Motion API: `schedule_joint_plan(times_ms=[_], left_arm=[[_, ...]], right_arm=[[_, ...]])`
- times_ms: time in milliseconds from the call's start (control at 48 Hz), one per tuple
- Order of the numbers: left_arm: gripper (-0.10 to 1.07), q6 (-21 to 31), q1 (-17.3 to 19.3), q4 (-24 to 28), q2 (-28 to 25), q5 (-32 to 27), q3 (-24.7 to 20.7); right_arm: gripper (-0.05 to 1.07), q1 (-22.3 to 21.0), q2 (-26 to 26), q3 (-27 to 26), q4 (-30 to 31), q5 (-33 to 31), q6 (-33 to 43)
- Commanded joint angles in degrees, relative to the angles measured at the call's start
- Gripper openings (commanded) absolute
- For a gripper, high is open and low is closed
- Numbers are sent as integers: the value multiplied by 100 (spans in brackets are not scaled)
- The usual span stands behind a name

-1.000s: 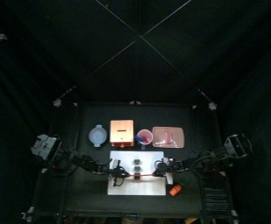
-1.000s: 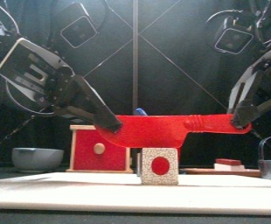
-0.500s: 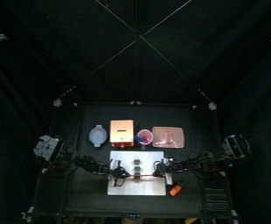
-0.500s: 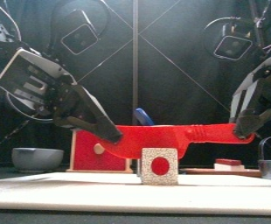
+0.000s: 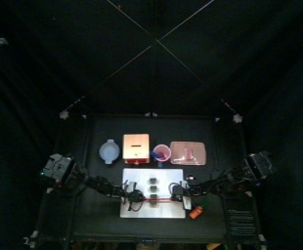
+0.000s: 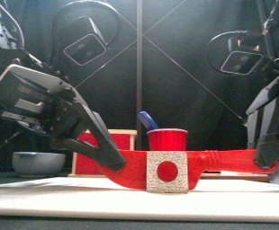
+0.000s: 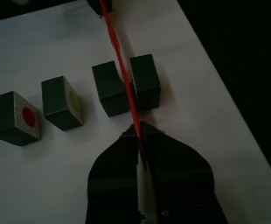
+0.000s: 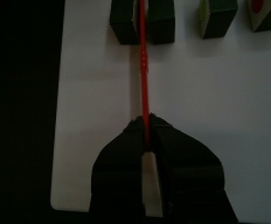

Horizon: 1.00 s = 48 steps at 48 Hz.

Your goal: Cut sushi roll

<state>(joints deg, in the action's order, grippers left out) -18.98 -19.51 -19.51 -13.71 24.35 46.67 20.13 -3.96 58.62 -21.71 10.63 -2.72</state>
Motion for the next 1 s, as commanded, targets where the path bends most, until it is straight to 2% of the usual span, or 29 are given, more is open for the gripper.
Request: schedule_joint_plan(times_ms=[0,167,312,646,792,979], left_arm=[[37,-44,-62,26,18,-132,35],[37,-70,-9,35,272,-132,44],[37,-88,35,158,686,-158,88],[39,-70,765,729,1266,-202,123],[41,-44,1160,633,1503,-202,70],[51,-44,1318,606,1723,-158,62]], right_arm=[[32,97,62,-26,-9,-53,-35],[32,88,-185,-18,35,-97,-44],[32,44,-668,53,167,-378,-53],[32,-571,-1644,193,958,-853,-44],[32,-835,-1925,211,1213,-1063,-44],[32,-1046,-2224,211,1380,-1345,-44]])
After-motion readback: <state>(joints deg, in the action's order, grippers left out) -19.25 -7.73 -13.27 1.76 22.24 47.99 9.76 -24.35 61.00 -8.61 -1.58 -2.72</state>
